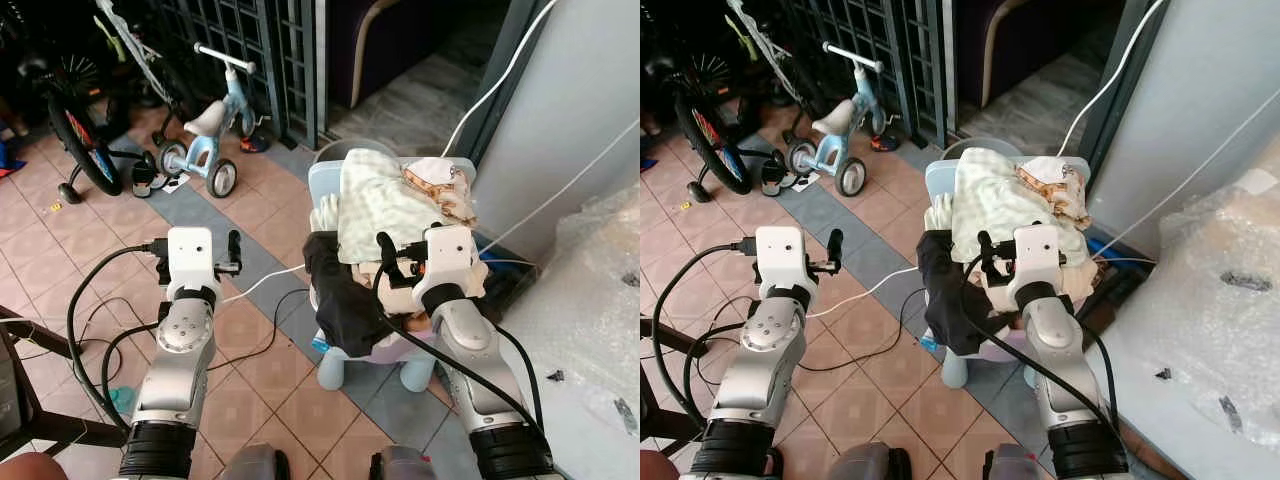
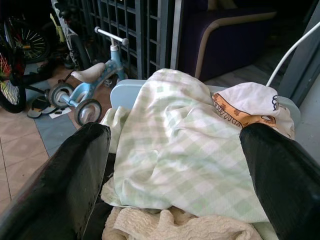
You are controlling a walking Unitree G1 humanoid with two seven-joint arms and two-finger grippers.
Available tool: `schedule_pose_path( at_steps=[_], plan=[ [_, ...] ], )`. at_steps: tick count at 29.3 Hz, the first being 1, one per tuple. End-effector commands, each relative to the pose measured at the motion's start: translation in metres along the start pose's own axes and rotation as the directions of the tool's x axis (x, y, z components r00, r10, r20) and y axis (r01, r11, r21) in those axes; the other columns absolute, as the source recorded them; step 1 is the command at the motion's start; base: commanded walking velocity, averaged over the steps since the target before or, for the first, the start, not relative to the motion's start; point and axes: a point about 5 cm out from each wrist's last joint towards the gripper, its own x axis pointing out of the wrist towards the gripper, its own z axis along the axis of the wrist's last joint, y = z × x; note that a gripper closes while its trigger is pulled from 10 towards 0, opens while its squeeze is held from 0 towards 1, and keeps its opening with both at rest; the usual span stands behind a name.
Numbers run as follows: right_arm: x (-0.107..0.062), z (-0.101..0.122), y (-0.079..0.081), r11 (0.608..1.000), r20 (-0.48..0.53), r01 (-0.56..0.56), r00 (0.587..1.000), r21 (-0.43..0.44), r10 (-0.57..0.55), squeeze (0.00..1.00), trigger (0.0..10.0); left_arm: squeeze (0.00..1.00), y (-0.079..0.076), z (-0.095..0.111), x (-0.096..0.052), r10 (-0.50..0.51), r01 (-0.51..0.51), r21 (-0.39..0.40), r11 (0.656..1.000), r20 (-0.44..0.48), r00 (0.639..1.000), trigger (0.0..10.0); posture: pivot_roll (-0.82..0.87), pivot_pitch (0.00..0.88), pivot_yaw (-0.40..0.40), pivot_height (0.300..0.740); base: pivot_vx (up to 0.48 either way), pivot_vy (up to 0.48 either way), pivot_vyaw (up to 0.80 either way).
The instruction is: Clothes washing
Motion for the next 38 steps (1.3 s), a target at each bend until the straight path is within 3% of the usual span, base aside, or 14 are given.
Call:
schedule_pose_path(
  at_steps=[1, 7, 15, 17, 30, 38],
  plan=[
    [-0.001, -0.004, -0.004, 1.0, -0.023, 0.02, 1.0, -0.007, -0.02, 0.0, 10.0, 0.0, -0.005, 0.001, -0.002, -0.028, 0.028, -0.006, 1.0, 0.008, 1.0, 10.0, -0.03, 0.109, 0.06, 0.74, 0.435, 0.0, 0.0],
    [0.001, -0.004, -0.005, 0.999, -0.028, 0.038, 0.999, -0.033, -0.038, 0.0, 10.0, 0.0, -0.007, 0.0, -0.002, -0.019, 0.019, -0.024, 1.0, -0.004, 1.0, 10.0, -0.03, 0.11, 0.057, 0.74, 0.384, 0.0, 0.0],
    [0.01, -0.009, -0.023, 0.978, -0.111, 0.119, 0.984, -0.171, -0.139, 0.0, 10.0, 0.0, -0.008, -0.001, -0.004, -0.019, 0.019, -0.023, 1.0, -0.006, 1.0, 10.0, -0.02, 0.115, 0.052, 0.74, 0.0, 0.0, 0.0],
    [0.012, -0.007, -0.027, 0.975, -0.103, 0.133, 0.983, -0.177, -0.153, 0.0, 10.0, 0.0, -0.009, 0.003, -0.006, -0.065, 0.066, -0.02, 0.998, 0.021, 0.998, 10.0, -0.01, 0.119, 0.049, 0.74, 0.0, 0.0, 0.0],
    [0.014, -0.009, -0.025, 0.979, -0.124, 0.112, 0.983, -0.17, -0.134, 0.0, 10.0, 0.0, -0.005, 0.0, -0.011, -0.047, 0.047, -0.035, 0.998, 0.004, 0.999, 10.0, -0.01, 0.135, 0.038, 0.74, 0.385, -0.231, 0.0],
    [0.011, -0.028, -0.023, 0.98, -0.25, 0.04, 0.964, -0.196, -0.089, 0.0, 10.0, 0.0, -0.004, 0.0, -0.01, -0.028, 0.028, -0.049, 0.998, 0.001, 1.0, 10.0, 0.0, 0.132, 0.034, 0.74, 0.04, 0.0, 0.0]
  ],
)
